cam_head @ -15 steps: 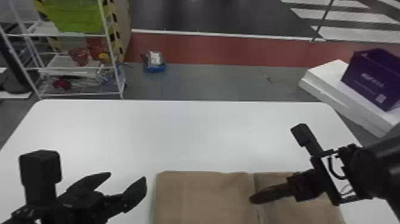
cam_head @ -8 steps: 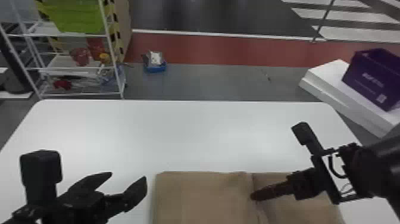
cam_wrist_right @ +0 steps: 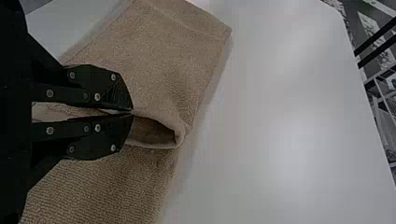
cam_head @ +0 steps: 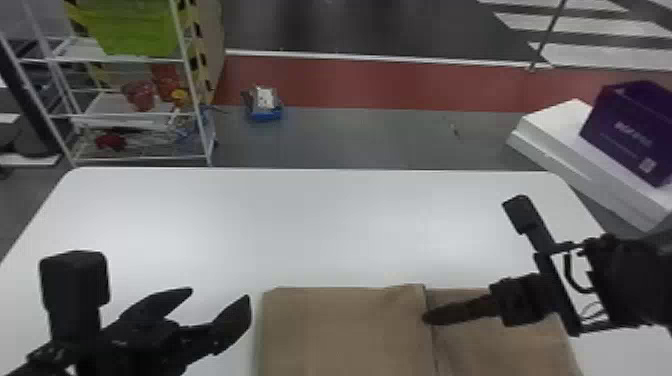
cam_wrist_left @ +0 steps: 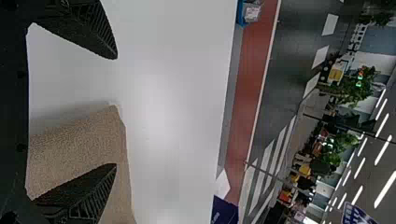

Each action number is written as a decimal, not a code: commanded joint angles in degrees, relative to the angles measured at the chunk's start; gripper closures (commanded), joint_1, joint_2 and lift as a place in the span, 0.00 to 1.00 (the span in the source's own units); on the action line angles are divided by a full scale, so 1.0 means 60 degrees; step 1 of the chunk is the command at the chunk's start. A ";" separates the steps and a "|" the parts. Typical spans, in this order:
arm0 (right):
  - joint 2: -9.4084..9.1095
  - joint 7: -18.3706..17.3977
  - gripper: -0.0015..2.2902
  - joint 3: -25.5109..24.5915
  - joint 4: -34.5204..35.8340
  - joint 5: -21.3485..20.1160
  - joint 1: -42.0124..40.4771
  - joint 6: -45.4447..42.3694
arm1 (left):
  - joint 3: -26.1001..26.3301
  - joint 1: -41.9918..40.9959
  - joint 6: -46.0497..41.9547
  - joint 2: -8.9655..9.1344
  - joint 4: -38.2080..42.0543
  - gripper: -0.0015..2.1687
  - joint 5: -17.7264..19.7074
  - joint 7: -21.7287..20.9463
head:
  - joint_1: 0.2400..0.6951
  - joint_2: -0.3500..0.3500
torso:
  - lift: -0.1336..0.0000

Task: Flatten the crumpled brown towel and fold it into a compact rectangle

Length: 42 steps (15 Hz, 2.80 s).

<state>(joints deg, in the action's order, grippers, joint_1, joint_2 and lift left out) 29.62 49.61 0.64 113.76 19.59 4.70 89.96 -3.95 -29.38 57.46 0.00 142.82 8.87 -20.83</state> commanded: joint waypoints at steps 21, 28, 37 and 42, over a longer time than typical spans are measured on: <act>0.0176 -0.0154 0.45 -0.0869 -0.0708 -0.0336 -0.0139 0.0020 | -0.0045 0.0150 0.0055 0.0025 -0.0146 0.03 0.0016 -0.0074 | 1.00 0.26 | 0.07; 0.0396 0.0081 0.35 -0.0693 -0.0532 -0.0395 -0.0344 0.0020 | -0.0089 0.0150 0.0055 0.0025 -0.0175 0.03 0.0016 -0.0088 | 1.00 0.24 | 0.07; 0.0513 0.0183 0.36 0.0083 -0.0415 -0.0981 -0.0197 0.0020 | -0.0236 0.0121 0.0026 0.0025 -0.0205 0.03 0.0074 -0.0206 | 1.00 0.26 | 0.07; 0.0410 0.0154 0.50 -0.0034 -0.0429 -0.0893 -0.0153 0.0020 | -0.0250 0.0121 0.0026 0.0025 -0.0263 0.03 0.0074 -0.0206 | 1.00 0.27 | 0.07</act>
<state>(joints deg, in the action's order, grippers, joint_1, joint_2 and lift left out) 32.31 50.54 0.89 111.22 13.91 3.71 89.96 -5.38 -28.65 57.62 0.00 141.35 9.32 -22.06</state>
